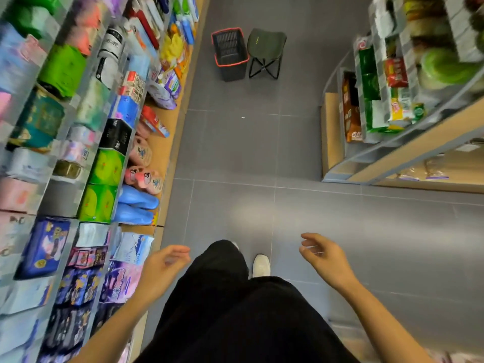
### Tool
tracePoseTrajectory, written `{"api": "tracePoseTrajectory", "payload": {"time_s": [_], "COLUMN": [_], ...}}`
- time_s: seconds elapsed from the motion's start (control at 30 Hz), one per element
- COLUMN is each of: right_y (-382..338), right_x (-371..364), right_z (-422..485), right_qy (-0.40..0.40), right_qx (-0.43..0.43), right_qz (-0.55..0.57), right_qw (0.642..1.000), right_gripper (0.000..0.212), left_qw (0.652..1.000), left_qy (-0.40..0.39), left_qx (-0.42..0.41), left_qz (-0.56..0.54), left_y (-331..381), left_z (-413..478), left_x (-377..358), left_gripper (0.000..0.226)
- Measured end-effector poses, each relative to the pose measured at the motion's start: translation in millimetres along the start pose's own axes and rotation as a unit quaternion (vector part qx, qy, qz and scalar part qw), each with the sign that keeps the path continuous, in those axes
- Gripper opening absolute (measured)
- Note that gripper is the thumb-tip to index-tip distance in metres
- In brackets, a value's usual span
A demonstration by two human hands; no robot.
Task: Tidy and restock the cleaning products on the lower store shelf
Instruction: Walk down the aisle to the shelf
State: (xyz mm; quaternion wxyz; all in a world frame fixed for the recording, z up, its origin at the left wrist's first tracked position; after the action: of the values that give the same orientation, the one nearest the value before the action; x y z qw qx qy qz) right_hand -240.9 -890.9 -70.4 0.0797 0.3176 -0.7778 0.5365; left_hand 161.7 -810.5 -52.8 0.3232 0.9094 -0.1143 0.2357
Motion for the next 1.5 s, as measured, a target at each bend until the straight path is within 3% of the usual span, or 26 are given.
{"api": "tracePoseTrajectory", "payload": {"time_s": [0.27,0.43,0.9,1.17,1.5], "right_y": [-57.9,-87.5,-117.7,-168.6,-297.3], "right_x": [46.8,81.6,205.6,291.5,339.0], "right_z": [176.7,268.2,507.0,707.2,933.2], "right_qy": [-0.012,-0.011,0.024,-0.029,-0.094], "right_qx": [0.024,-0.007,-0.071,-0.030,0.081], "right_qz": [-0.047,-0.068,0.012,0.011,-0.071], "right_qw": [0.999,0.998,0.997,0.999,0.990], "right_gripper": [0.027,0.026,0.024,0.030,0.028], "left_qw": [0.998,0.998,0.998,1.000,0.993], "left_qy": [0.022,0.012,-0.011,0.013,0.041], "left_qx": [0.012,0.005,-0.063,-0.012,0.062], "left_qz": [-0.053,-0.065,0.009,-0.015,-0.088], "left_y": [98.4,183.9,471.7,595.8,676.4], "left_z": [133.8,217.8,438.3,517.9,623.1], "left_x": [25.1,45.5,47.3,36.6,71.2], "left_gripper": [0.017,0.016,0.031,0.019,0.014]}}
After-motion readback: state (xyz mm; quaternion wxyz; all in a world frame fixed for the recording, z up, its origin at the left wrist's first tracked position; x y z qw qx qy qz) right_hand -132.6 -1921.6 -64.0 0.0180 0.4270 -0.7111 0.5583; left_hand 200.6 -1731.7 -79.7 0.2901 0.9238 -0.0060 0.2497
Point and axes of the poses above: each hand's wrist, its own z-axis towards the middle knuckle, its own x-axis out of the back of the hand, y = z × x, the point moved 8 cm from there along z, towards the middle knuckle, and after that the axes turned 13 degrees about x, right-handed, at the moved point
